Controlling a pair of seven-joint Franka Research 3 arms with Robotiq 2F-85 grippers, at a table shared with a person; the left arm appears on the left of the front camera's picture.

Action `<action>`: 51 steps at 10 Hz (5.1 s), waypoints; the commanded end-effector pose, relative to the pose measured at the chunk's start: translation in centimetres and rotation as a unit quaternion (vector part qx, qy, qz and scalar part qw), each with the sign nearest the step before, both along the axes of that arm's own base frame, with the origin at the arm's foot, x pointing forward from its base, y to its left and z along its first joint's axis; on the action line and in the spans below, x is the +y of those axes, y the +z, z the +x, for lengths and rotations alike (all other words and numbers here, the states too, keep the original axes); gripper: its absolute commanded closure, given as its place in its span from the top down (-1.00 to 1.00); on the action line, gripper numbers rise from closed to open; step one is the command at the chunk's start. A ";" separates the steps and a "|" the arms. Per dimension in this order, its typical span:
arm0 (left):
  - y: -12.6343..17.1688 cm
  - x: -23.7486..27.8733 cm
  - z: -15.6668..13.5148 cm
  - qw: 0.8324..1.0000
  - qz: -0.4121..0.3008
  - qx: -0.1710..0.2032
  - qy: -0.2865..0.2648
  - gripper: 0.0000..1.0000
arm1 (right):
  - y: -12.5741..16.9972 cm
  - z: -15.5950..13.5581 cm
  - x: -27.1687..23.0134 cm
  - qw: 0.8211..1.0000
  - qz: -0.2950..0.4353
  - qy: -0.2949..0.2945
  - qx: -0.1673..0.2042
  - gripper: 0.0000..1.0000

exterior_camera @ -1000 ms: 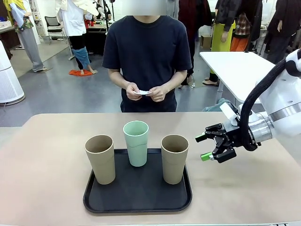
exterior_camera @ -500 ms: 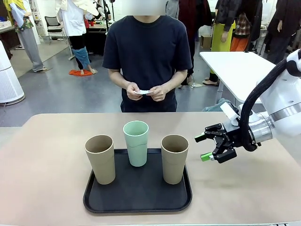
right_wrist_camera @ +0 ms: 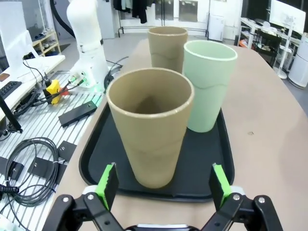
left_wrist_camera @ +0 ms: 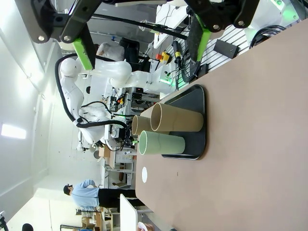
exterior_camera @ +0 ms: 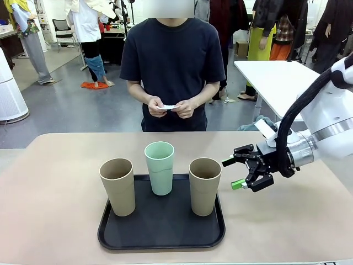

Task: Place coasters on the table and set cups on them.
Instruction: Pick up one Reusable plastic cup and place it on a coaster set by the human.

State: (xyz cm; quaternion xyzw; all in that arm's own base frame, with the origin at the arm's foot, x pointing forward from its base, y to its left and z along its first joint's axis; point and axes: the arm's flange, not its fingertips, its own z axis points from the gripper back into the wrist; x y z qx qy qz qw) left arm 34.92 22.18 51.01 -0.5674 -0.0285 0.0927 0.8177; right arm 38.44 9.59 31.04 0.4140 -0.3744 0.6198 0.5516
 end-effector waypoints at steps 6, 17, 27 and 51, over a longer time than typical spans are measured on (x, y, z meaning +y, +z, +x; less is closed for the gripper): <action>0.1 0.0 0.1 1.000 -0.002 -0.007 0.008 1.00 | -2.6 2.3 1.5 0.999 0.013 0.040 0.033 1.00; 0.1 0.0 0.1 1.000 -0.002 -0.007 0.008 1.00 | -4.8 3.4 5.5 0.995 0.001 0.083 0.054 1.00; 0.1 0.0 0.1 1.000 -0.002 -0.007 0.008 1.00 | -4.8 2.5 6.7 0.990 0.004 0.130 0.059 1.00; 0.1 0.0 0.1 1.000 -0.002 -0.007 0.008 1.00 | 14.1 -1.9 -2.4 0.996 0.064 -0.048 -0.035 -0.50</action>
